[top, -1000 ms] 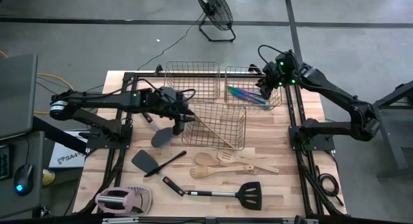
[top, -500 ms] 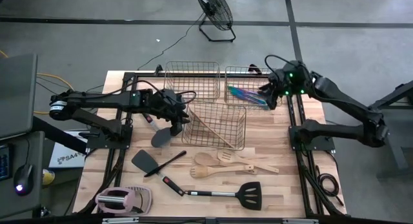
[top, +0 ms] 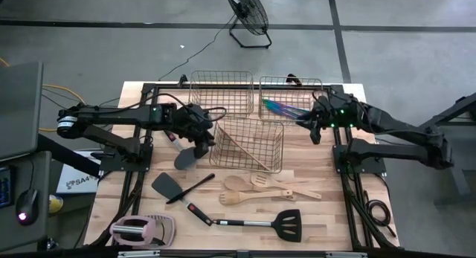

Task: Pick & Place Kitchen Items
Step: Put the black table knife into the top right wire basket

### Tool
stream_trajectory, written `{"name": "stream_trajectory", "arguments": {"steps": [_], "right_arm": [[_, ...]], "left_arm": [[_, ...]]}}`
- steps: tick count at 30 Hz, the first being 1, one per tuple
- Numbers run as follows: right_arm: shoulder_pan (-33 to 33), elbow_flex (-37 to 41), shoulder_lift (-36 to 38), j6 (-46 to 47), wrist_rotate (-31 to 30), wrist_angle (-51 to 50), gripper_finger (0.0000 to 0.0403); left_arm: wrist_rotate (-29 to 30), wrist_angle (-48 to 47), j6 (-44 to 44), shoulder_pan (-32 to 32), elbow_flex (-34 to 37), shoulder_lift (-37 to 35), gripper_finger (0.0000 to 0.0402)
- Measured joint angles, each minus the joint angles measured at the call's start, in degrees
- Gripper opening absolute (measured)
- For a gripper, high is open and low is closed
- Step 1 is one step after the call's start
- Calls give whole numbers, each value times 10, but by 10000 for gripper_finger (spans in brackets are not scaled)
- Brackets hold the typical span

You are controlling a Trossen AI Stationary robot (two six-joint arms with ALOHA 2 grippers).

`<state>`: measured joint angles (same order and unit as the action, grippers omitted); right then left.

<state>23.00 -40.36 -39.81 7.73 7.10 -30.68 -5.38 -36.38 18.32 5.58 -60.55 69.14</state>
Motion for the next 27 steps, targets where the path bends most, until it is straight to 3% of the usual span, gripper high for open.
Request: {"name": "stream_trajectory", "arguments": {"steps": [12,19,27], "right_arm": [[-112,26,14,25,-74,32,93],[-162,26,17,45,-130,32,93],[-210,26,17,45,-167,49,93]], "left_arm": [[-13,-50,-15,0,-27,1,120],[19,-94,-31,0,-83,2,120],[41,-132,-9,-21,-93,2,120]]}}
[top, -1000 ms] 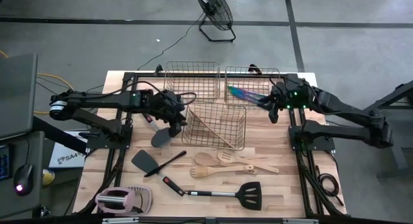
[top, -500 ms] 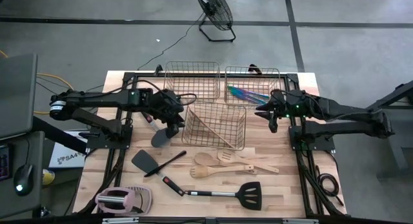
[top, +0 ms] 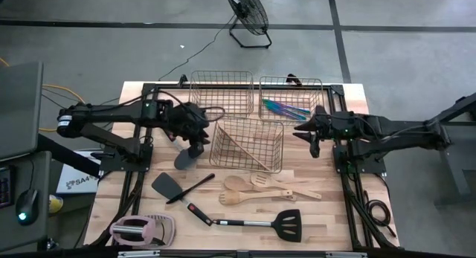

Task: Pick & Place Kitchen Items
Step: Put the black table knife into the top right wire basket

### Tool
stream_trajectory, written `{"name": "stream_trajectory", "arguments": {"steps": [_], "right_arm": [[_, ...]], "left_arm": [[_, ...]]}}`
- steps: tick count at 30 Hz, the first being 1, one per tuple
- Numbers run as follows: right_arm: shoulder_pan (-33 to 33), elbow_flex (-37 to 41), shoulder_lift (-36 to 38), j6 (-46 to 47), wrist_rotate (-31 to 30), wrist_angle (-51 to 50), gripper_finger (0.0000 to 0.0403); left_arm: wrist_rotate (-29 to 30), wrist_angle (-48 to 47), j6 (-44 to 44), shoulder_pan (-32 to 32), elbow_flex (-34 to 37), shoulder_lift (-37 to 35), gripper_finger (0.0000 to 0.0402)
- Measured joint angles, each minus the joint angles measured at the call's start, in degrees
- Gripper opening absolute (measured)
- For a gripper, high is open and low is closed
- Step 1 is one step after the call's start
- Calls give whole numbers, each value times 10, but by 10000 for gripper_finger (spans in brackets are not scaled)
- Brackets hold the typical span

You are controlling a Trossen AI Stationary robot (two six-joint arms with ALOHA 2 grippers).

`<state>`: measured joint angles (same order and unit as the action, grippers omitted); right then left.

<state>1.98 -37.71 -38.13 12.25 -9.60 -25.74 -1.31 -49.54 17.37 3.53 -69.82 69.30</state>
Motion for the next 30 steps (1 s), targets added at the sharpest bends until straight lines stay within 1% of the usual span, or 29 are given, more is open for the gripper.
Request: {"name": "stream_trajectory", "arguments": {"steps": [7,11,15,23,30], "right_arm": [[-41,0,0,5,-29,10,93],[-65,0,0,24,-53,10,93],[-88,0,-1,32,-60,11,93],[-129,0,-1,31,-86,11,93],[-147,0,-1,30,-85,12,93]], "left_arm": [[37,-45,86,-49,0,0,120],[38,-57,115,-81,0,4,120],[39,-64,135,-108,0,11,120],[39,-68,193,-153,0,49,120],[38,-73,219,-179,0,103,120]]}}
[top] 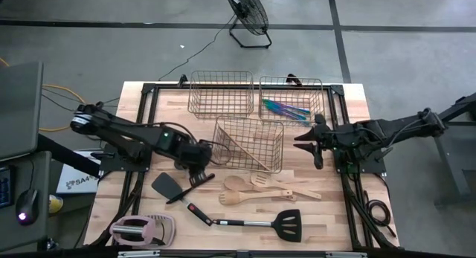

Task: Pick & Place Kitchen Items
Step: Put the black table knife into the top right wire basket

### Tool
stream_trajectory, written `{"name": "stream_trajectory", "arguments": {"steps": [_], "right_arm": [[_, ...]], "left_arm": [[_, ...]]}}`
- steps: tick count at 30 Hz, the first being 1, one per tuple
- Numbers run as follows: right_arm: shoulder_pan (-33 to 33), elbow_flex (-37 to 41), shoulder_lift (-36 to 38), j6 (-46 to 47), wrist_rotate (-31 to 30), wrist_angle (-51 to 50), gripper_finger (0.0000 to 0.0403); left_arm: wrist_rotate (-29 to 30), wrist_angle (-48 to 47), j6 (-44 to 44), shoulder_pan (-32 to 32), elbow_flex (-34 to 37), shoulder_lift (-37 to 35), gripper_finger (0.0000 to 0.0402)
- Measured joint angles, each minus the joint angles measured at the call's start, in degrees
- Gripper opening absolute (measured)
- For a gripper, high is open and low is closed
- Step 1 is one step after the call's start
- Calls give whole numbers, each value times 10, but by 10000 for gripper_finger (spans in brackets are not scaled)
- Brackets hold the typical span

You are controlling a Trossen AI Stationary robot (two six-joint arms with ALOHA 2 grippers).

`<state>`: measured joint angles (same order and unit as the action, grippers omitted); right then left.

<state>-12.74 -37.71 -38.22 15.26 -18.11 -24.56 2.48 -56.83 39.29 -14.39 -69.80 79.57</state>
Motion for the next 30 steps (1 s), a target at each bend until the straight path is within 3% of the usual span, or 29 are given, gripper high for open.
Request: {"name": "stream_trajectory", "arguments": {"steps": [11,21,30], "right_arm": [[-25,0,0,-3,2,-6,93],[-43,0,0,2,2,-18,93],[-43,0,0,4,2,-22,93]], "left_arm": [[-93,-23,78,1,0,98,120],[-97,-45,177,-34,2,148,123],[-81,-32,229,-93,1,169,220]]}}
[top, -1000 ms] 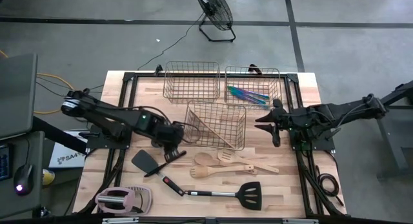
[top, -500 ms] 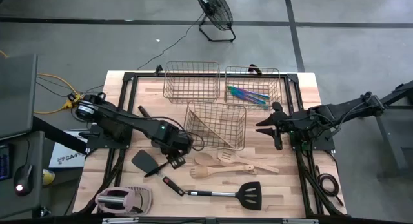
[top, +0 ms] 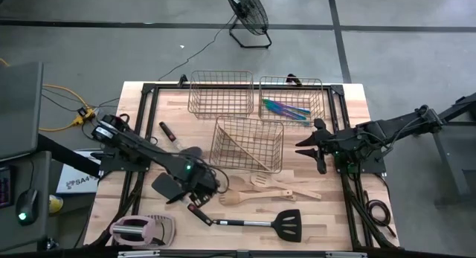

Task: Pick & Place Kitchen Items
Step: Put the black table knife into the top right wire basket

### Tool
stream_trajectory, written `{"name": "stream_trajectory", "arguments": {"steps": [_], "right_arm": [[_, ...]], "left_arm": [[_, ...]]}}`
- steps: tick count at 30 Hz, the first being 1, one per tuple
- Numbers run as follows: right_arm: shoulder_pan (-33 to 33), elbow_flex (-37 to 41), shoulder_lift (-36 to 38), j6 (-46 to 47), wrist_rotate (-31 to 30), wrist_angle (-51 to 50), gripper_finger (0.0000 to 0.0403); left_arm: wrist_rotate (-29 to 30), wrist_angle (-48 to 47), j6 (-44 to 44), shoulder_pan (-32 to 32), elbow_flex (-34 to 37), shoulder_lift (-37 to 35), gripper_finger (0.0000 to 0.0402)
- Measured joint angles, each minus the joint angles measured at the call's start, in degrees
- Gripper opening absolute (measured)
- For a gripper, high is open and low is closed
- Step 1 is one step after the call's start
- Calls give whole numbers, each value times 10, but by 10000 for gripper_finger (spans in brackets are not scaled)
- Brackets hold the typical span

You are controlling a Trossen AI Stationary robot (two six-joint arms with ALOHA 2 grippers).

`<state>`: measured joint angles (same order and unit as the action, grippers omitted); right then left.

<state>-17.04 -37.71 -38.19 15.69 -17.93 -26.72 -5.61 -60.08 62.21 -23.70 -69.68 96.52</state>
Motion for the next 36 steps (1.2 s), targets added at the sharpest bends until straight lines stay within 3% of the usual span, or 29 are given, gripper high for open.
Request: {"name": "stream_trajectory", "arguments": {"steps": [4,11,14,36], "right_arm": [[0,0,0,-4,0,1,93],[0,0,0,-4,0,4,93],[0,0,0,-5,0,5,93],[0,0,0,-1,1,4,93]], "left_arm": [[2,-4,-3,-5,-1,11,244],[16,-22,-27,-11,18,21,238],[8,29,-35,-6,43,22,237],[-21,158,-32,1,139,18,237]]}}
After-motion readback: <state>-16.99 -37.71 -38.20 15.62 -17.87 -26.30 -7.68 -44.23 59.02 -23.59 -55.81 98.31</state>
